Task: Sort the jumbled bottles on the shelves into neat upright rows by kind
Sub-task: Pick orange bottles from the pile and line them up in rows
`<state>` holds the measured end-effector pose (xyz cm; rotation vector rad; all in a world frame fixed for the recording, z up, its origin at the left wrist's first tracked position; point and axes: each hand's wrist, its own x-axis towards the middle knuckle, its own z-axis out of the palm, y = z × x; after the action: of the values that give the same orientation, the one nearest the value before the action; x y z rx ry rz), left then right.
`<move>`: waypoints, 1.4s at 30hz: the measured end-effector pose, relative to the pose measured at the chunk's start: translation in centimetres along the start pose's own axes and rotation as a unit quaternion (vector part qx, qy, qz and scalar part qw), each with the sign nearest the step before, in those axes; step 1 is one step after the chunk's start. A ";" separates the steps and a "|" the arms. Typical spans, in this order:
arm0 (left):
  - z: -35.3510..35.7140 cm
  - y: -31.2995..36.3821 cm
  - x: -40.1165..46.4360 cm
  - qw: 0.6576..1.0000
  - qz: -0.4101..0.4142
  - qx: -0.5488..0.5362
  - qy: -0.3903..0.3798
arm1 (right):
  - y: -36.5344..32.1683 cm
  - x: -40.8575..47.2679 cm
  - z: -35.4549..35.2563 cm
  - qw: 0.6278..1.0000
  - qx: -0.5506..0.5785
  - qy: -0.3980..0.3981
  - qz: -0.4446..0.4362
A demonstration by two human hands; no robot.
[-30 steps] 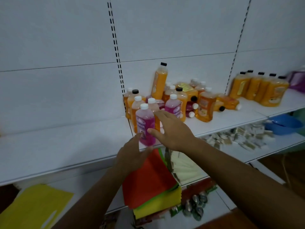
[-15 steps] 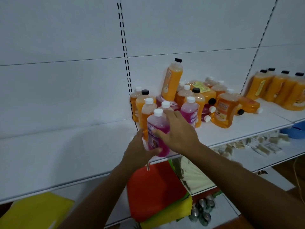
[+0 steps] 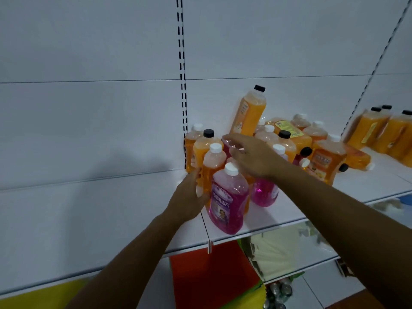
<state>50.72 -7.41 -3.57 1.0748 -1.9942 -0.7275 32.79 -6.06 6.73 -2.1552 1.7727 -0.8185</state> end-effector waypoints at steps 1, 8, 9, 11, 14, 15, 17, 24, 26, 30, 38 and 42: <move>0.2 -0.4 0.3 1.000 -0.004 0.006 -0.007 | 0.0 1.0 -0.2 1.000 -0.007 -0.022 0.000; 1.4 -2.8 2.0 0.997 -0.056 0.050 -0.029 | 0.0 5.8 0.0 0.977 -0.132 -0.159 -0.050; 1.7 -2.9 2.1 0.996 -0.065 0.046 -0.026 | 0.1 6.2 0.0 0.976 -0.134 -0.159 -0.066; 1.8 -2.7 2.1 0.996 -0.076 0.043 -0.018 | 0.1 6.9 0.0 0.972 -0.139 -0.161 -0.103; 1.1 -3.0 1.8 0.995 -0.079 0.055 -0.001 | 0.1 7.7 0.2 0.964 -0.132 -0.162 -0.163; 0.7 -3.1 1.6 0.995 -0.085 0.058 0.006 | -0.1 7.9 0.4 0.961 -0.130 -0.163 -0.184; -0.2 -3.3 0.7 0.992 -0.102 0.064 0.027 | -0.8 8.1 1.1 0.953 -0.133 -0.165 -0.217; -3.5 -3.9 -3.7 0.974 -0.181 0.088 0.105 | -6.5 8.1 3.8 0.920 -0.152 -0.185 -0.310; -4.5 -4.1 -5.1 0.969 -0.199 0.084 0.122 | -8.1 8.2 4.5 0.912 -0.154 -0.193 -0.329; -6.8 -4.6 -7.7 0.957 -0.223 0.080 0.165 | -11.5 8.1 6.1 0.890 -0.182 -0.201 -0.367; -10.9 -6.6 -11.6 0.939 -0.239 -0.006 0.247 | -18.1 7.5 10.8 0.880 -0.153 -0.199 -0.404; -14.9 -8.3 -13.7 0.926 -0.236 -0.044 0.292 | -21.3 8.3 14.1 0.899 -0.033 -0.240 -0.363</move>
<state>71.62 -1.58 -6.13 1.5276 -1.1985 -0.6291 59.04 -11.22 8.32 -2.7781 0.7529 -0.2820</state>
